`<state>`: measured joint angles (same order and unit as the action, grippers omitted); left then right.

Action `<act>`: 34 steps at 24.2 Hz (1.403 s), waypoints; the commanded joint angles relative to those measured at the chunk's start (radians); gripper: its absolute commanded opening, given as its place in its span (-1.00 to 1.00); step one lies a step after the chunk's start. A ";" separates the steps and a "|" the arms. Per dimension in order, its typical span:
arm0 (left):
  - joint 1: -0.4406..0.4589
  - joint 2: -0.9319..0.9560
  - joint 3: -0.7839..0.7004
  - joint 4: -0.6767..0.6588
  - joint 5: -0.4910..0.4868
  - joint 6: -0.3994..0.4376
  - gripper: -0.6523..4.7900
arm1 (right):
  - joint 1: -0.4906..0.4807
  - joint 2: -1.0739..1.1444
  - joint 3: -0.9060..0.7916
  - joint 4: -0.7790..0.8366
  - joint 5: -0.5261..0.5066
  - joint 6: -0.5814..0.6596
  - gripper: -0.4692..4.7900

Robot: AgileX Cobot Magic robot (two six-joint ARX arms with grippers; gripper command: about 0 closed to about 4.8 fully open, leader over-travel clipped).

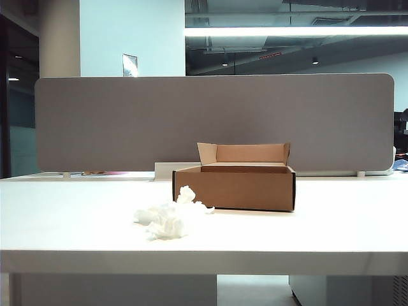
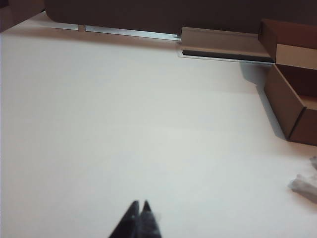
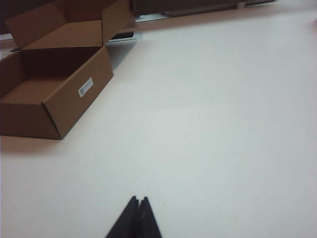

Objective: Pick up all the paper balls on the table and put them in the paper box.

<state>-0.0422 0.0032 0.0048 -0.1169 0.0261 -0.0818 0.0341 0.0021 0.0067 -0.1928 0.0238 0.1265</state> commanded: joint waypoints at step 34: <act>0.000 0.001 0.134 0.013 0.135 -0.101 -0.78 | 0.003 0.000 0.074 0.121 -0.183 0.162 -0.84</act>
<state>-0.0425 0.0032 0.1249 -0.1150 0.1406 -0.1963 0.0364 0.0025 0.0616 -0.0887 -0.1600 0.2829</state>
